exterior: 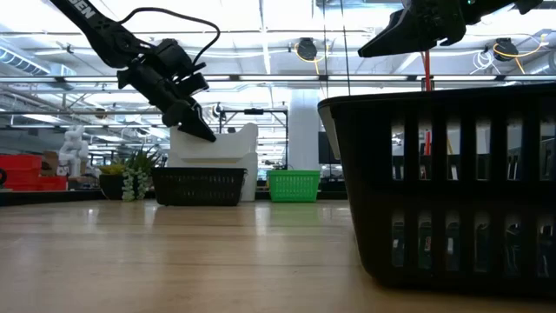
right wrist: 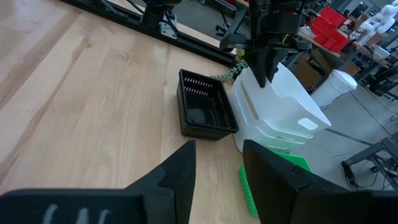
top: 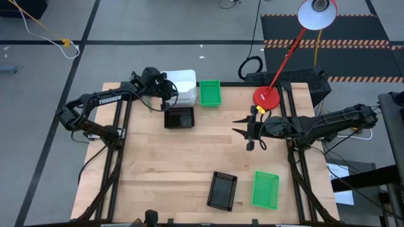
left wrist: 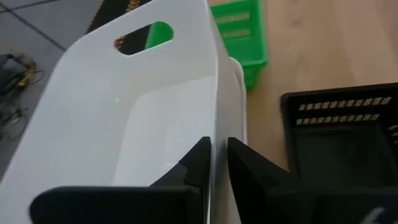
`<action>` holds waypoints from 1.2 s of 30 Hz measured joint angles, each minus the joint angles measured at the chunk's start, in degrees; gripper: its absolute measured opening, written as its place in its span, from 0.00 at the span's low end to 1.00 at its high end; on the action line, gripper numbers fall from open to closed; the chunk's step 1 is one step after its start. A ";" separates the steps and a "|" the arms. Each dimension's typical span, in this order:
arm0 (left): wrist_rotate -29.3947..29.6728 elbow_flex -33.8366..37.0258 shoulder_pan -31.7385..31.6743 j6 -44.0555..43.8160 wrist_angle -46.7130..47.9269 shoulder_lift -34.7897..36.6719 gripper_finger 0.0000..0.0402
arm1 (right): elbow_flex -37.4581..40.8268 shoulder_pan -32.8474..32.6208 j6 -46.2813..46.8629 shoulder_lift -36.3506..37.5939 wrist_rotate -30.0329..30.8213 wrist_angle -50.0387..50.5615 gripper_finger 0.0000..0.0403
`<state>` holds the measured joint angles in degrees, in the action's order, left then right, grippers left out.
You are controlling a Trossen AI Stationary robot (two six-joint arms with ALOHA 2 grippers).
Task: Stack baskets by color
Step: Stack the bottom white bin on top of the top white bins, then stack the bottom green bin on top of the top green bins
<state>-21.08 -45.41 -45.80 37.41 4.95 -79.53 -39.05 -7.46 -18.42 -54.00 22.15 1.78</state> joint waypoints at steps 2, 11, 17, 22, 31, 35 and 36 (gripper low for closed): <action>0.53 0.00 0.17 -0.44 -0.88 0.00 0.19 | 0.00 0.00 0.10 0.00 0.00 0.01 0.31; 1.47 0.00 2.55 -5.21 -4.12 0.05 0.46 | 0.00 0.00 1.32 -0.02 -0.09 0.26 0.31; 2.98 0.00 6.12 -13.57 -3.70 4.74 0.51 | -0.02 -0.41 7.87 -0.02 -2.15 2.34 0.31; 8.35 0.00 11.31 -19.62 0.42 13.25 0.48 | -0.02 -3.16 17.26 -0.02 -3.86 6.41 0.31; 11.54 -0.02 22.23 -24.38 8.77 24.59 0.36 | -0.03 -15.49 33.81 -0.09 3.65 7.98 0.31; 14.83 -0.02 26.56 -25.31 9.33 25.65 0.33 | -2.48 -21.88 40.85 -1.77 6.23 11.52 0.31; 15.13 -0.02 27.53 -25.84 9.15 25.73 0.33 | -3.71 -23.33 42.78 -2.59 6.60 13.40 0.31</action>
<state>-5.95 -45.43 -18.27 11.57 14.10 -53.80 -42.76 -30.79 24.36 -56.59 28.75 15.18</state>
